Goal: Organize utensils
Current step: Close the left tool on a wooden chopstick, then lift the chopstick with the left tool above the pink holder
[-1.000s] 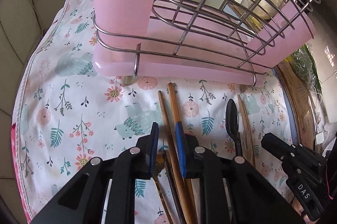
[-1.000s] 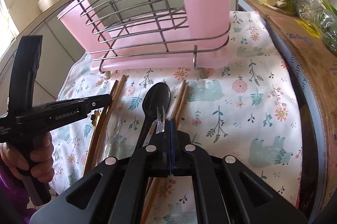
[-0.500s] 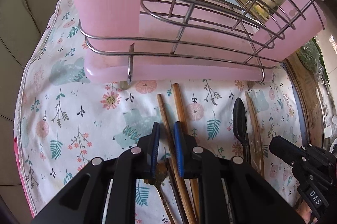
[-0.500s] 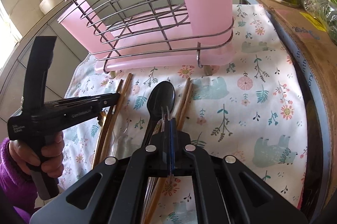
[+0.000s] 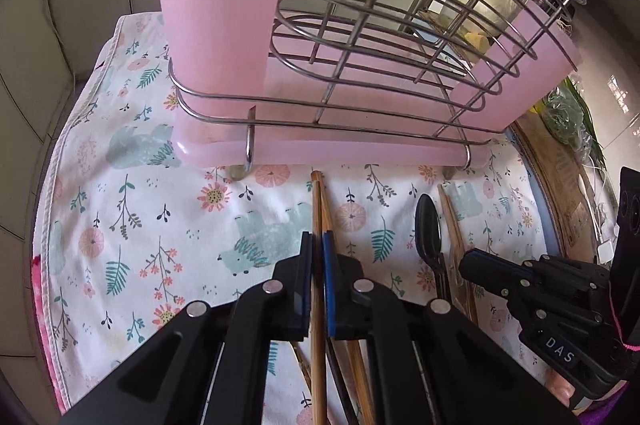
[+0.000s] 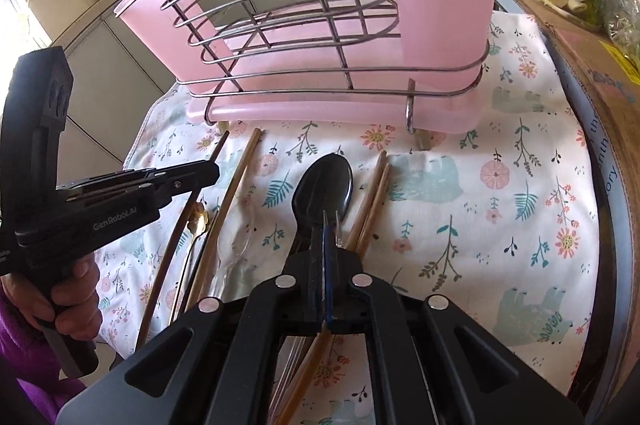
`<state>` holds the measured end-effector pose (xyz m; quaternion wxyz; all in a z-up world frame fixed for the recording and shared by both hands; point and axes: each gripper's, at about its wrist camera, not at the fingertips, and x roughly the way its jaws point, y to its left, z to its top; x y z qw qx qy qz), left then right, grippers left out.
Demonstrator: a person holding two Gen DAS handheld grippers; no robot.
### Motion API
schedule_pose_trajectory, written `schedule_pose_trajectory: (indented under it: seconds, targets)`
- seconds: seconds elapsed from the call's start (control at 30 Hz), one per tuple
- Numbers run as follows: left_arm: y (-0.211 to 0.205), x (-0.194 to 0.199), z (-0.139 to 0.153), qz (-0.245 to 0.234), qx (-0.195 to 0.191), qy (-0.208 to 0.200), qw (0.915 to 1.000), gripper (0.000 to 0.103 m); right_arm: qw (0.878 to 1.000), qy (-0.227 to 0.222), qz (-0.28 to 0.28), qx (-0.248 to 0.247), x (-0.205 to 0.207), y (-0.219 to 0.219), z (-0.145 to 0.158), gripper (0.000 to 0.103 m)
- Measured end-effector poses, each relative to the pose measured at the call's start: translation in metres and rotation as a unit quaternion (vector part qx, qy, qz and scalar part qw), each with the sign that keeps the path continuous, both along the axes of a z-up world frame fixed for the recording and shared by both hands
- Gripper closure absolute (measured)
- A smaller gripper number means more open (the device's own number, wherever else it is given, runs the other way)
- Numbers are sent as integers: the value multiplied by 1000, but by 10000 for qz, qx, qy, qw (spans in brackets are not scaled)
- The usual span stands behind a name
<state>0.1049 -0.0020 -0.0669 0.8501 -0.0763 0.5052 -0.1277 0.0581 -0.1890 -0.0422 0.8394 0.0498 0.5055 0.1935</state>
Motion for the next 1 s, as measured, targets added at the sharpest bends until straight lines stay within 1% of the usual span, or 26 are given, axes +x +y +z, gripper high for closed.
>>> schedule_pose_trajectory:
  seconds: [0.17,0.37,0.43,0.47,0.5,0.53,0.77,0.93,0.97,1.0]
  targets:
    - [10,-4,6,41,-156,-7,9999,98,9998,-29,94,-154,5,1,-2,102]
    - [12,-5,7,81,-196,-2,9998,98,9994,-72,294,-175,9,3,-2,101]
    - [13,-4,5,100,-208,16,9997,98,9993,-81,330,-163,8,4,-1,92]
    - [13,-4,4,106,-212,26,9997,98,9992,-102,364,-127,8,4,0,78]
    - [14,-4,3,114,-214,34,9997,98,9991,-139,386,-114,7,4,1,69]
    - [15,-4,2,117,-214,41,9997,98,9989,-193,402,-128,6,4,3,68]
    - [13,-1,-1,151,-212,37,9997,98,9988,-243,399,-157,6,1,2,68]
    - [13,-1,1,161,-217,25,9996,98,9985,-217,393,-321,9,1,-4,69]
    - [12,-1,2,159,-219,19,9996,98,9983,-232,407,-351,9,2,-6,71]
    - [12,-2,3,156,-219,10,9996,98,9982,-250,419,-351,9,2,-7,84]
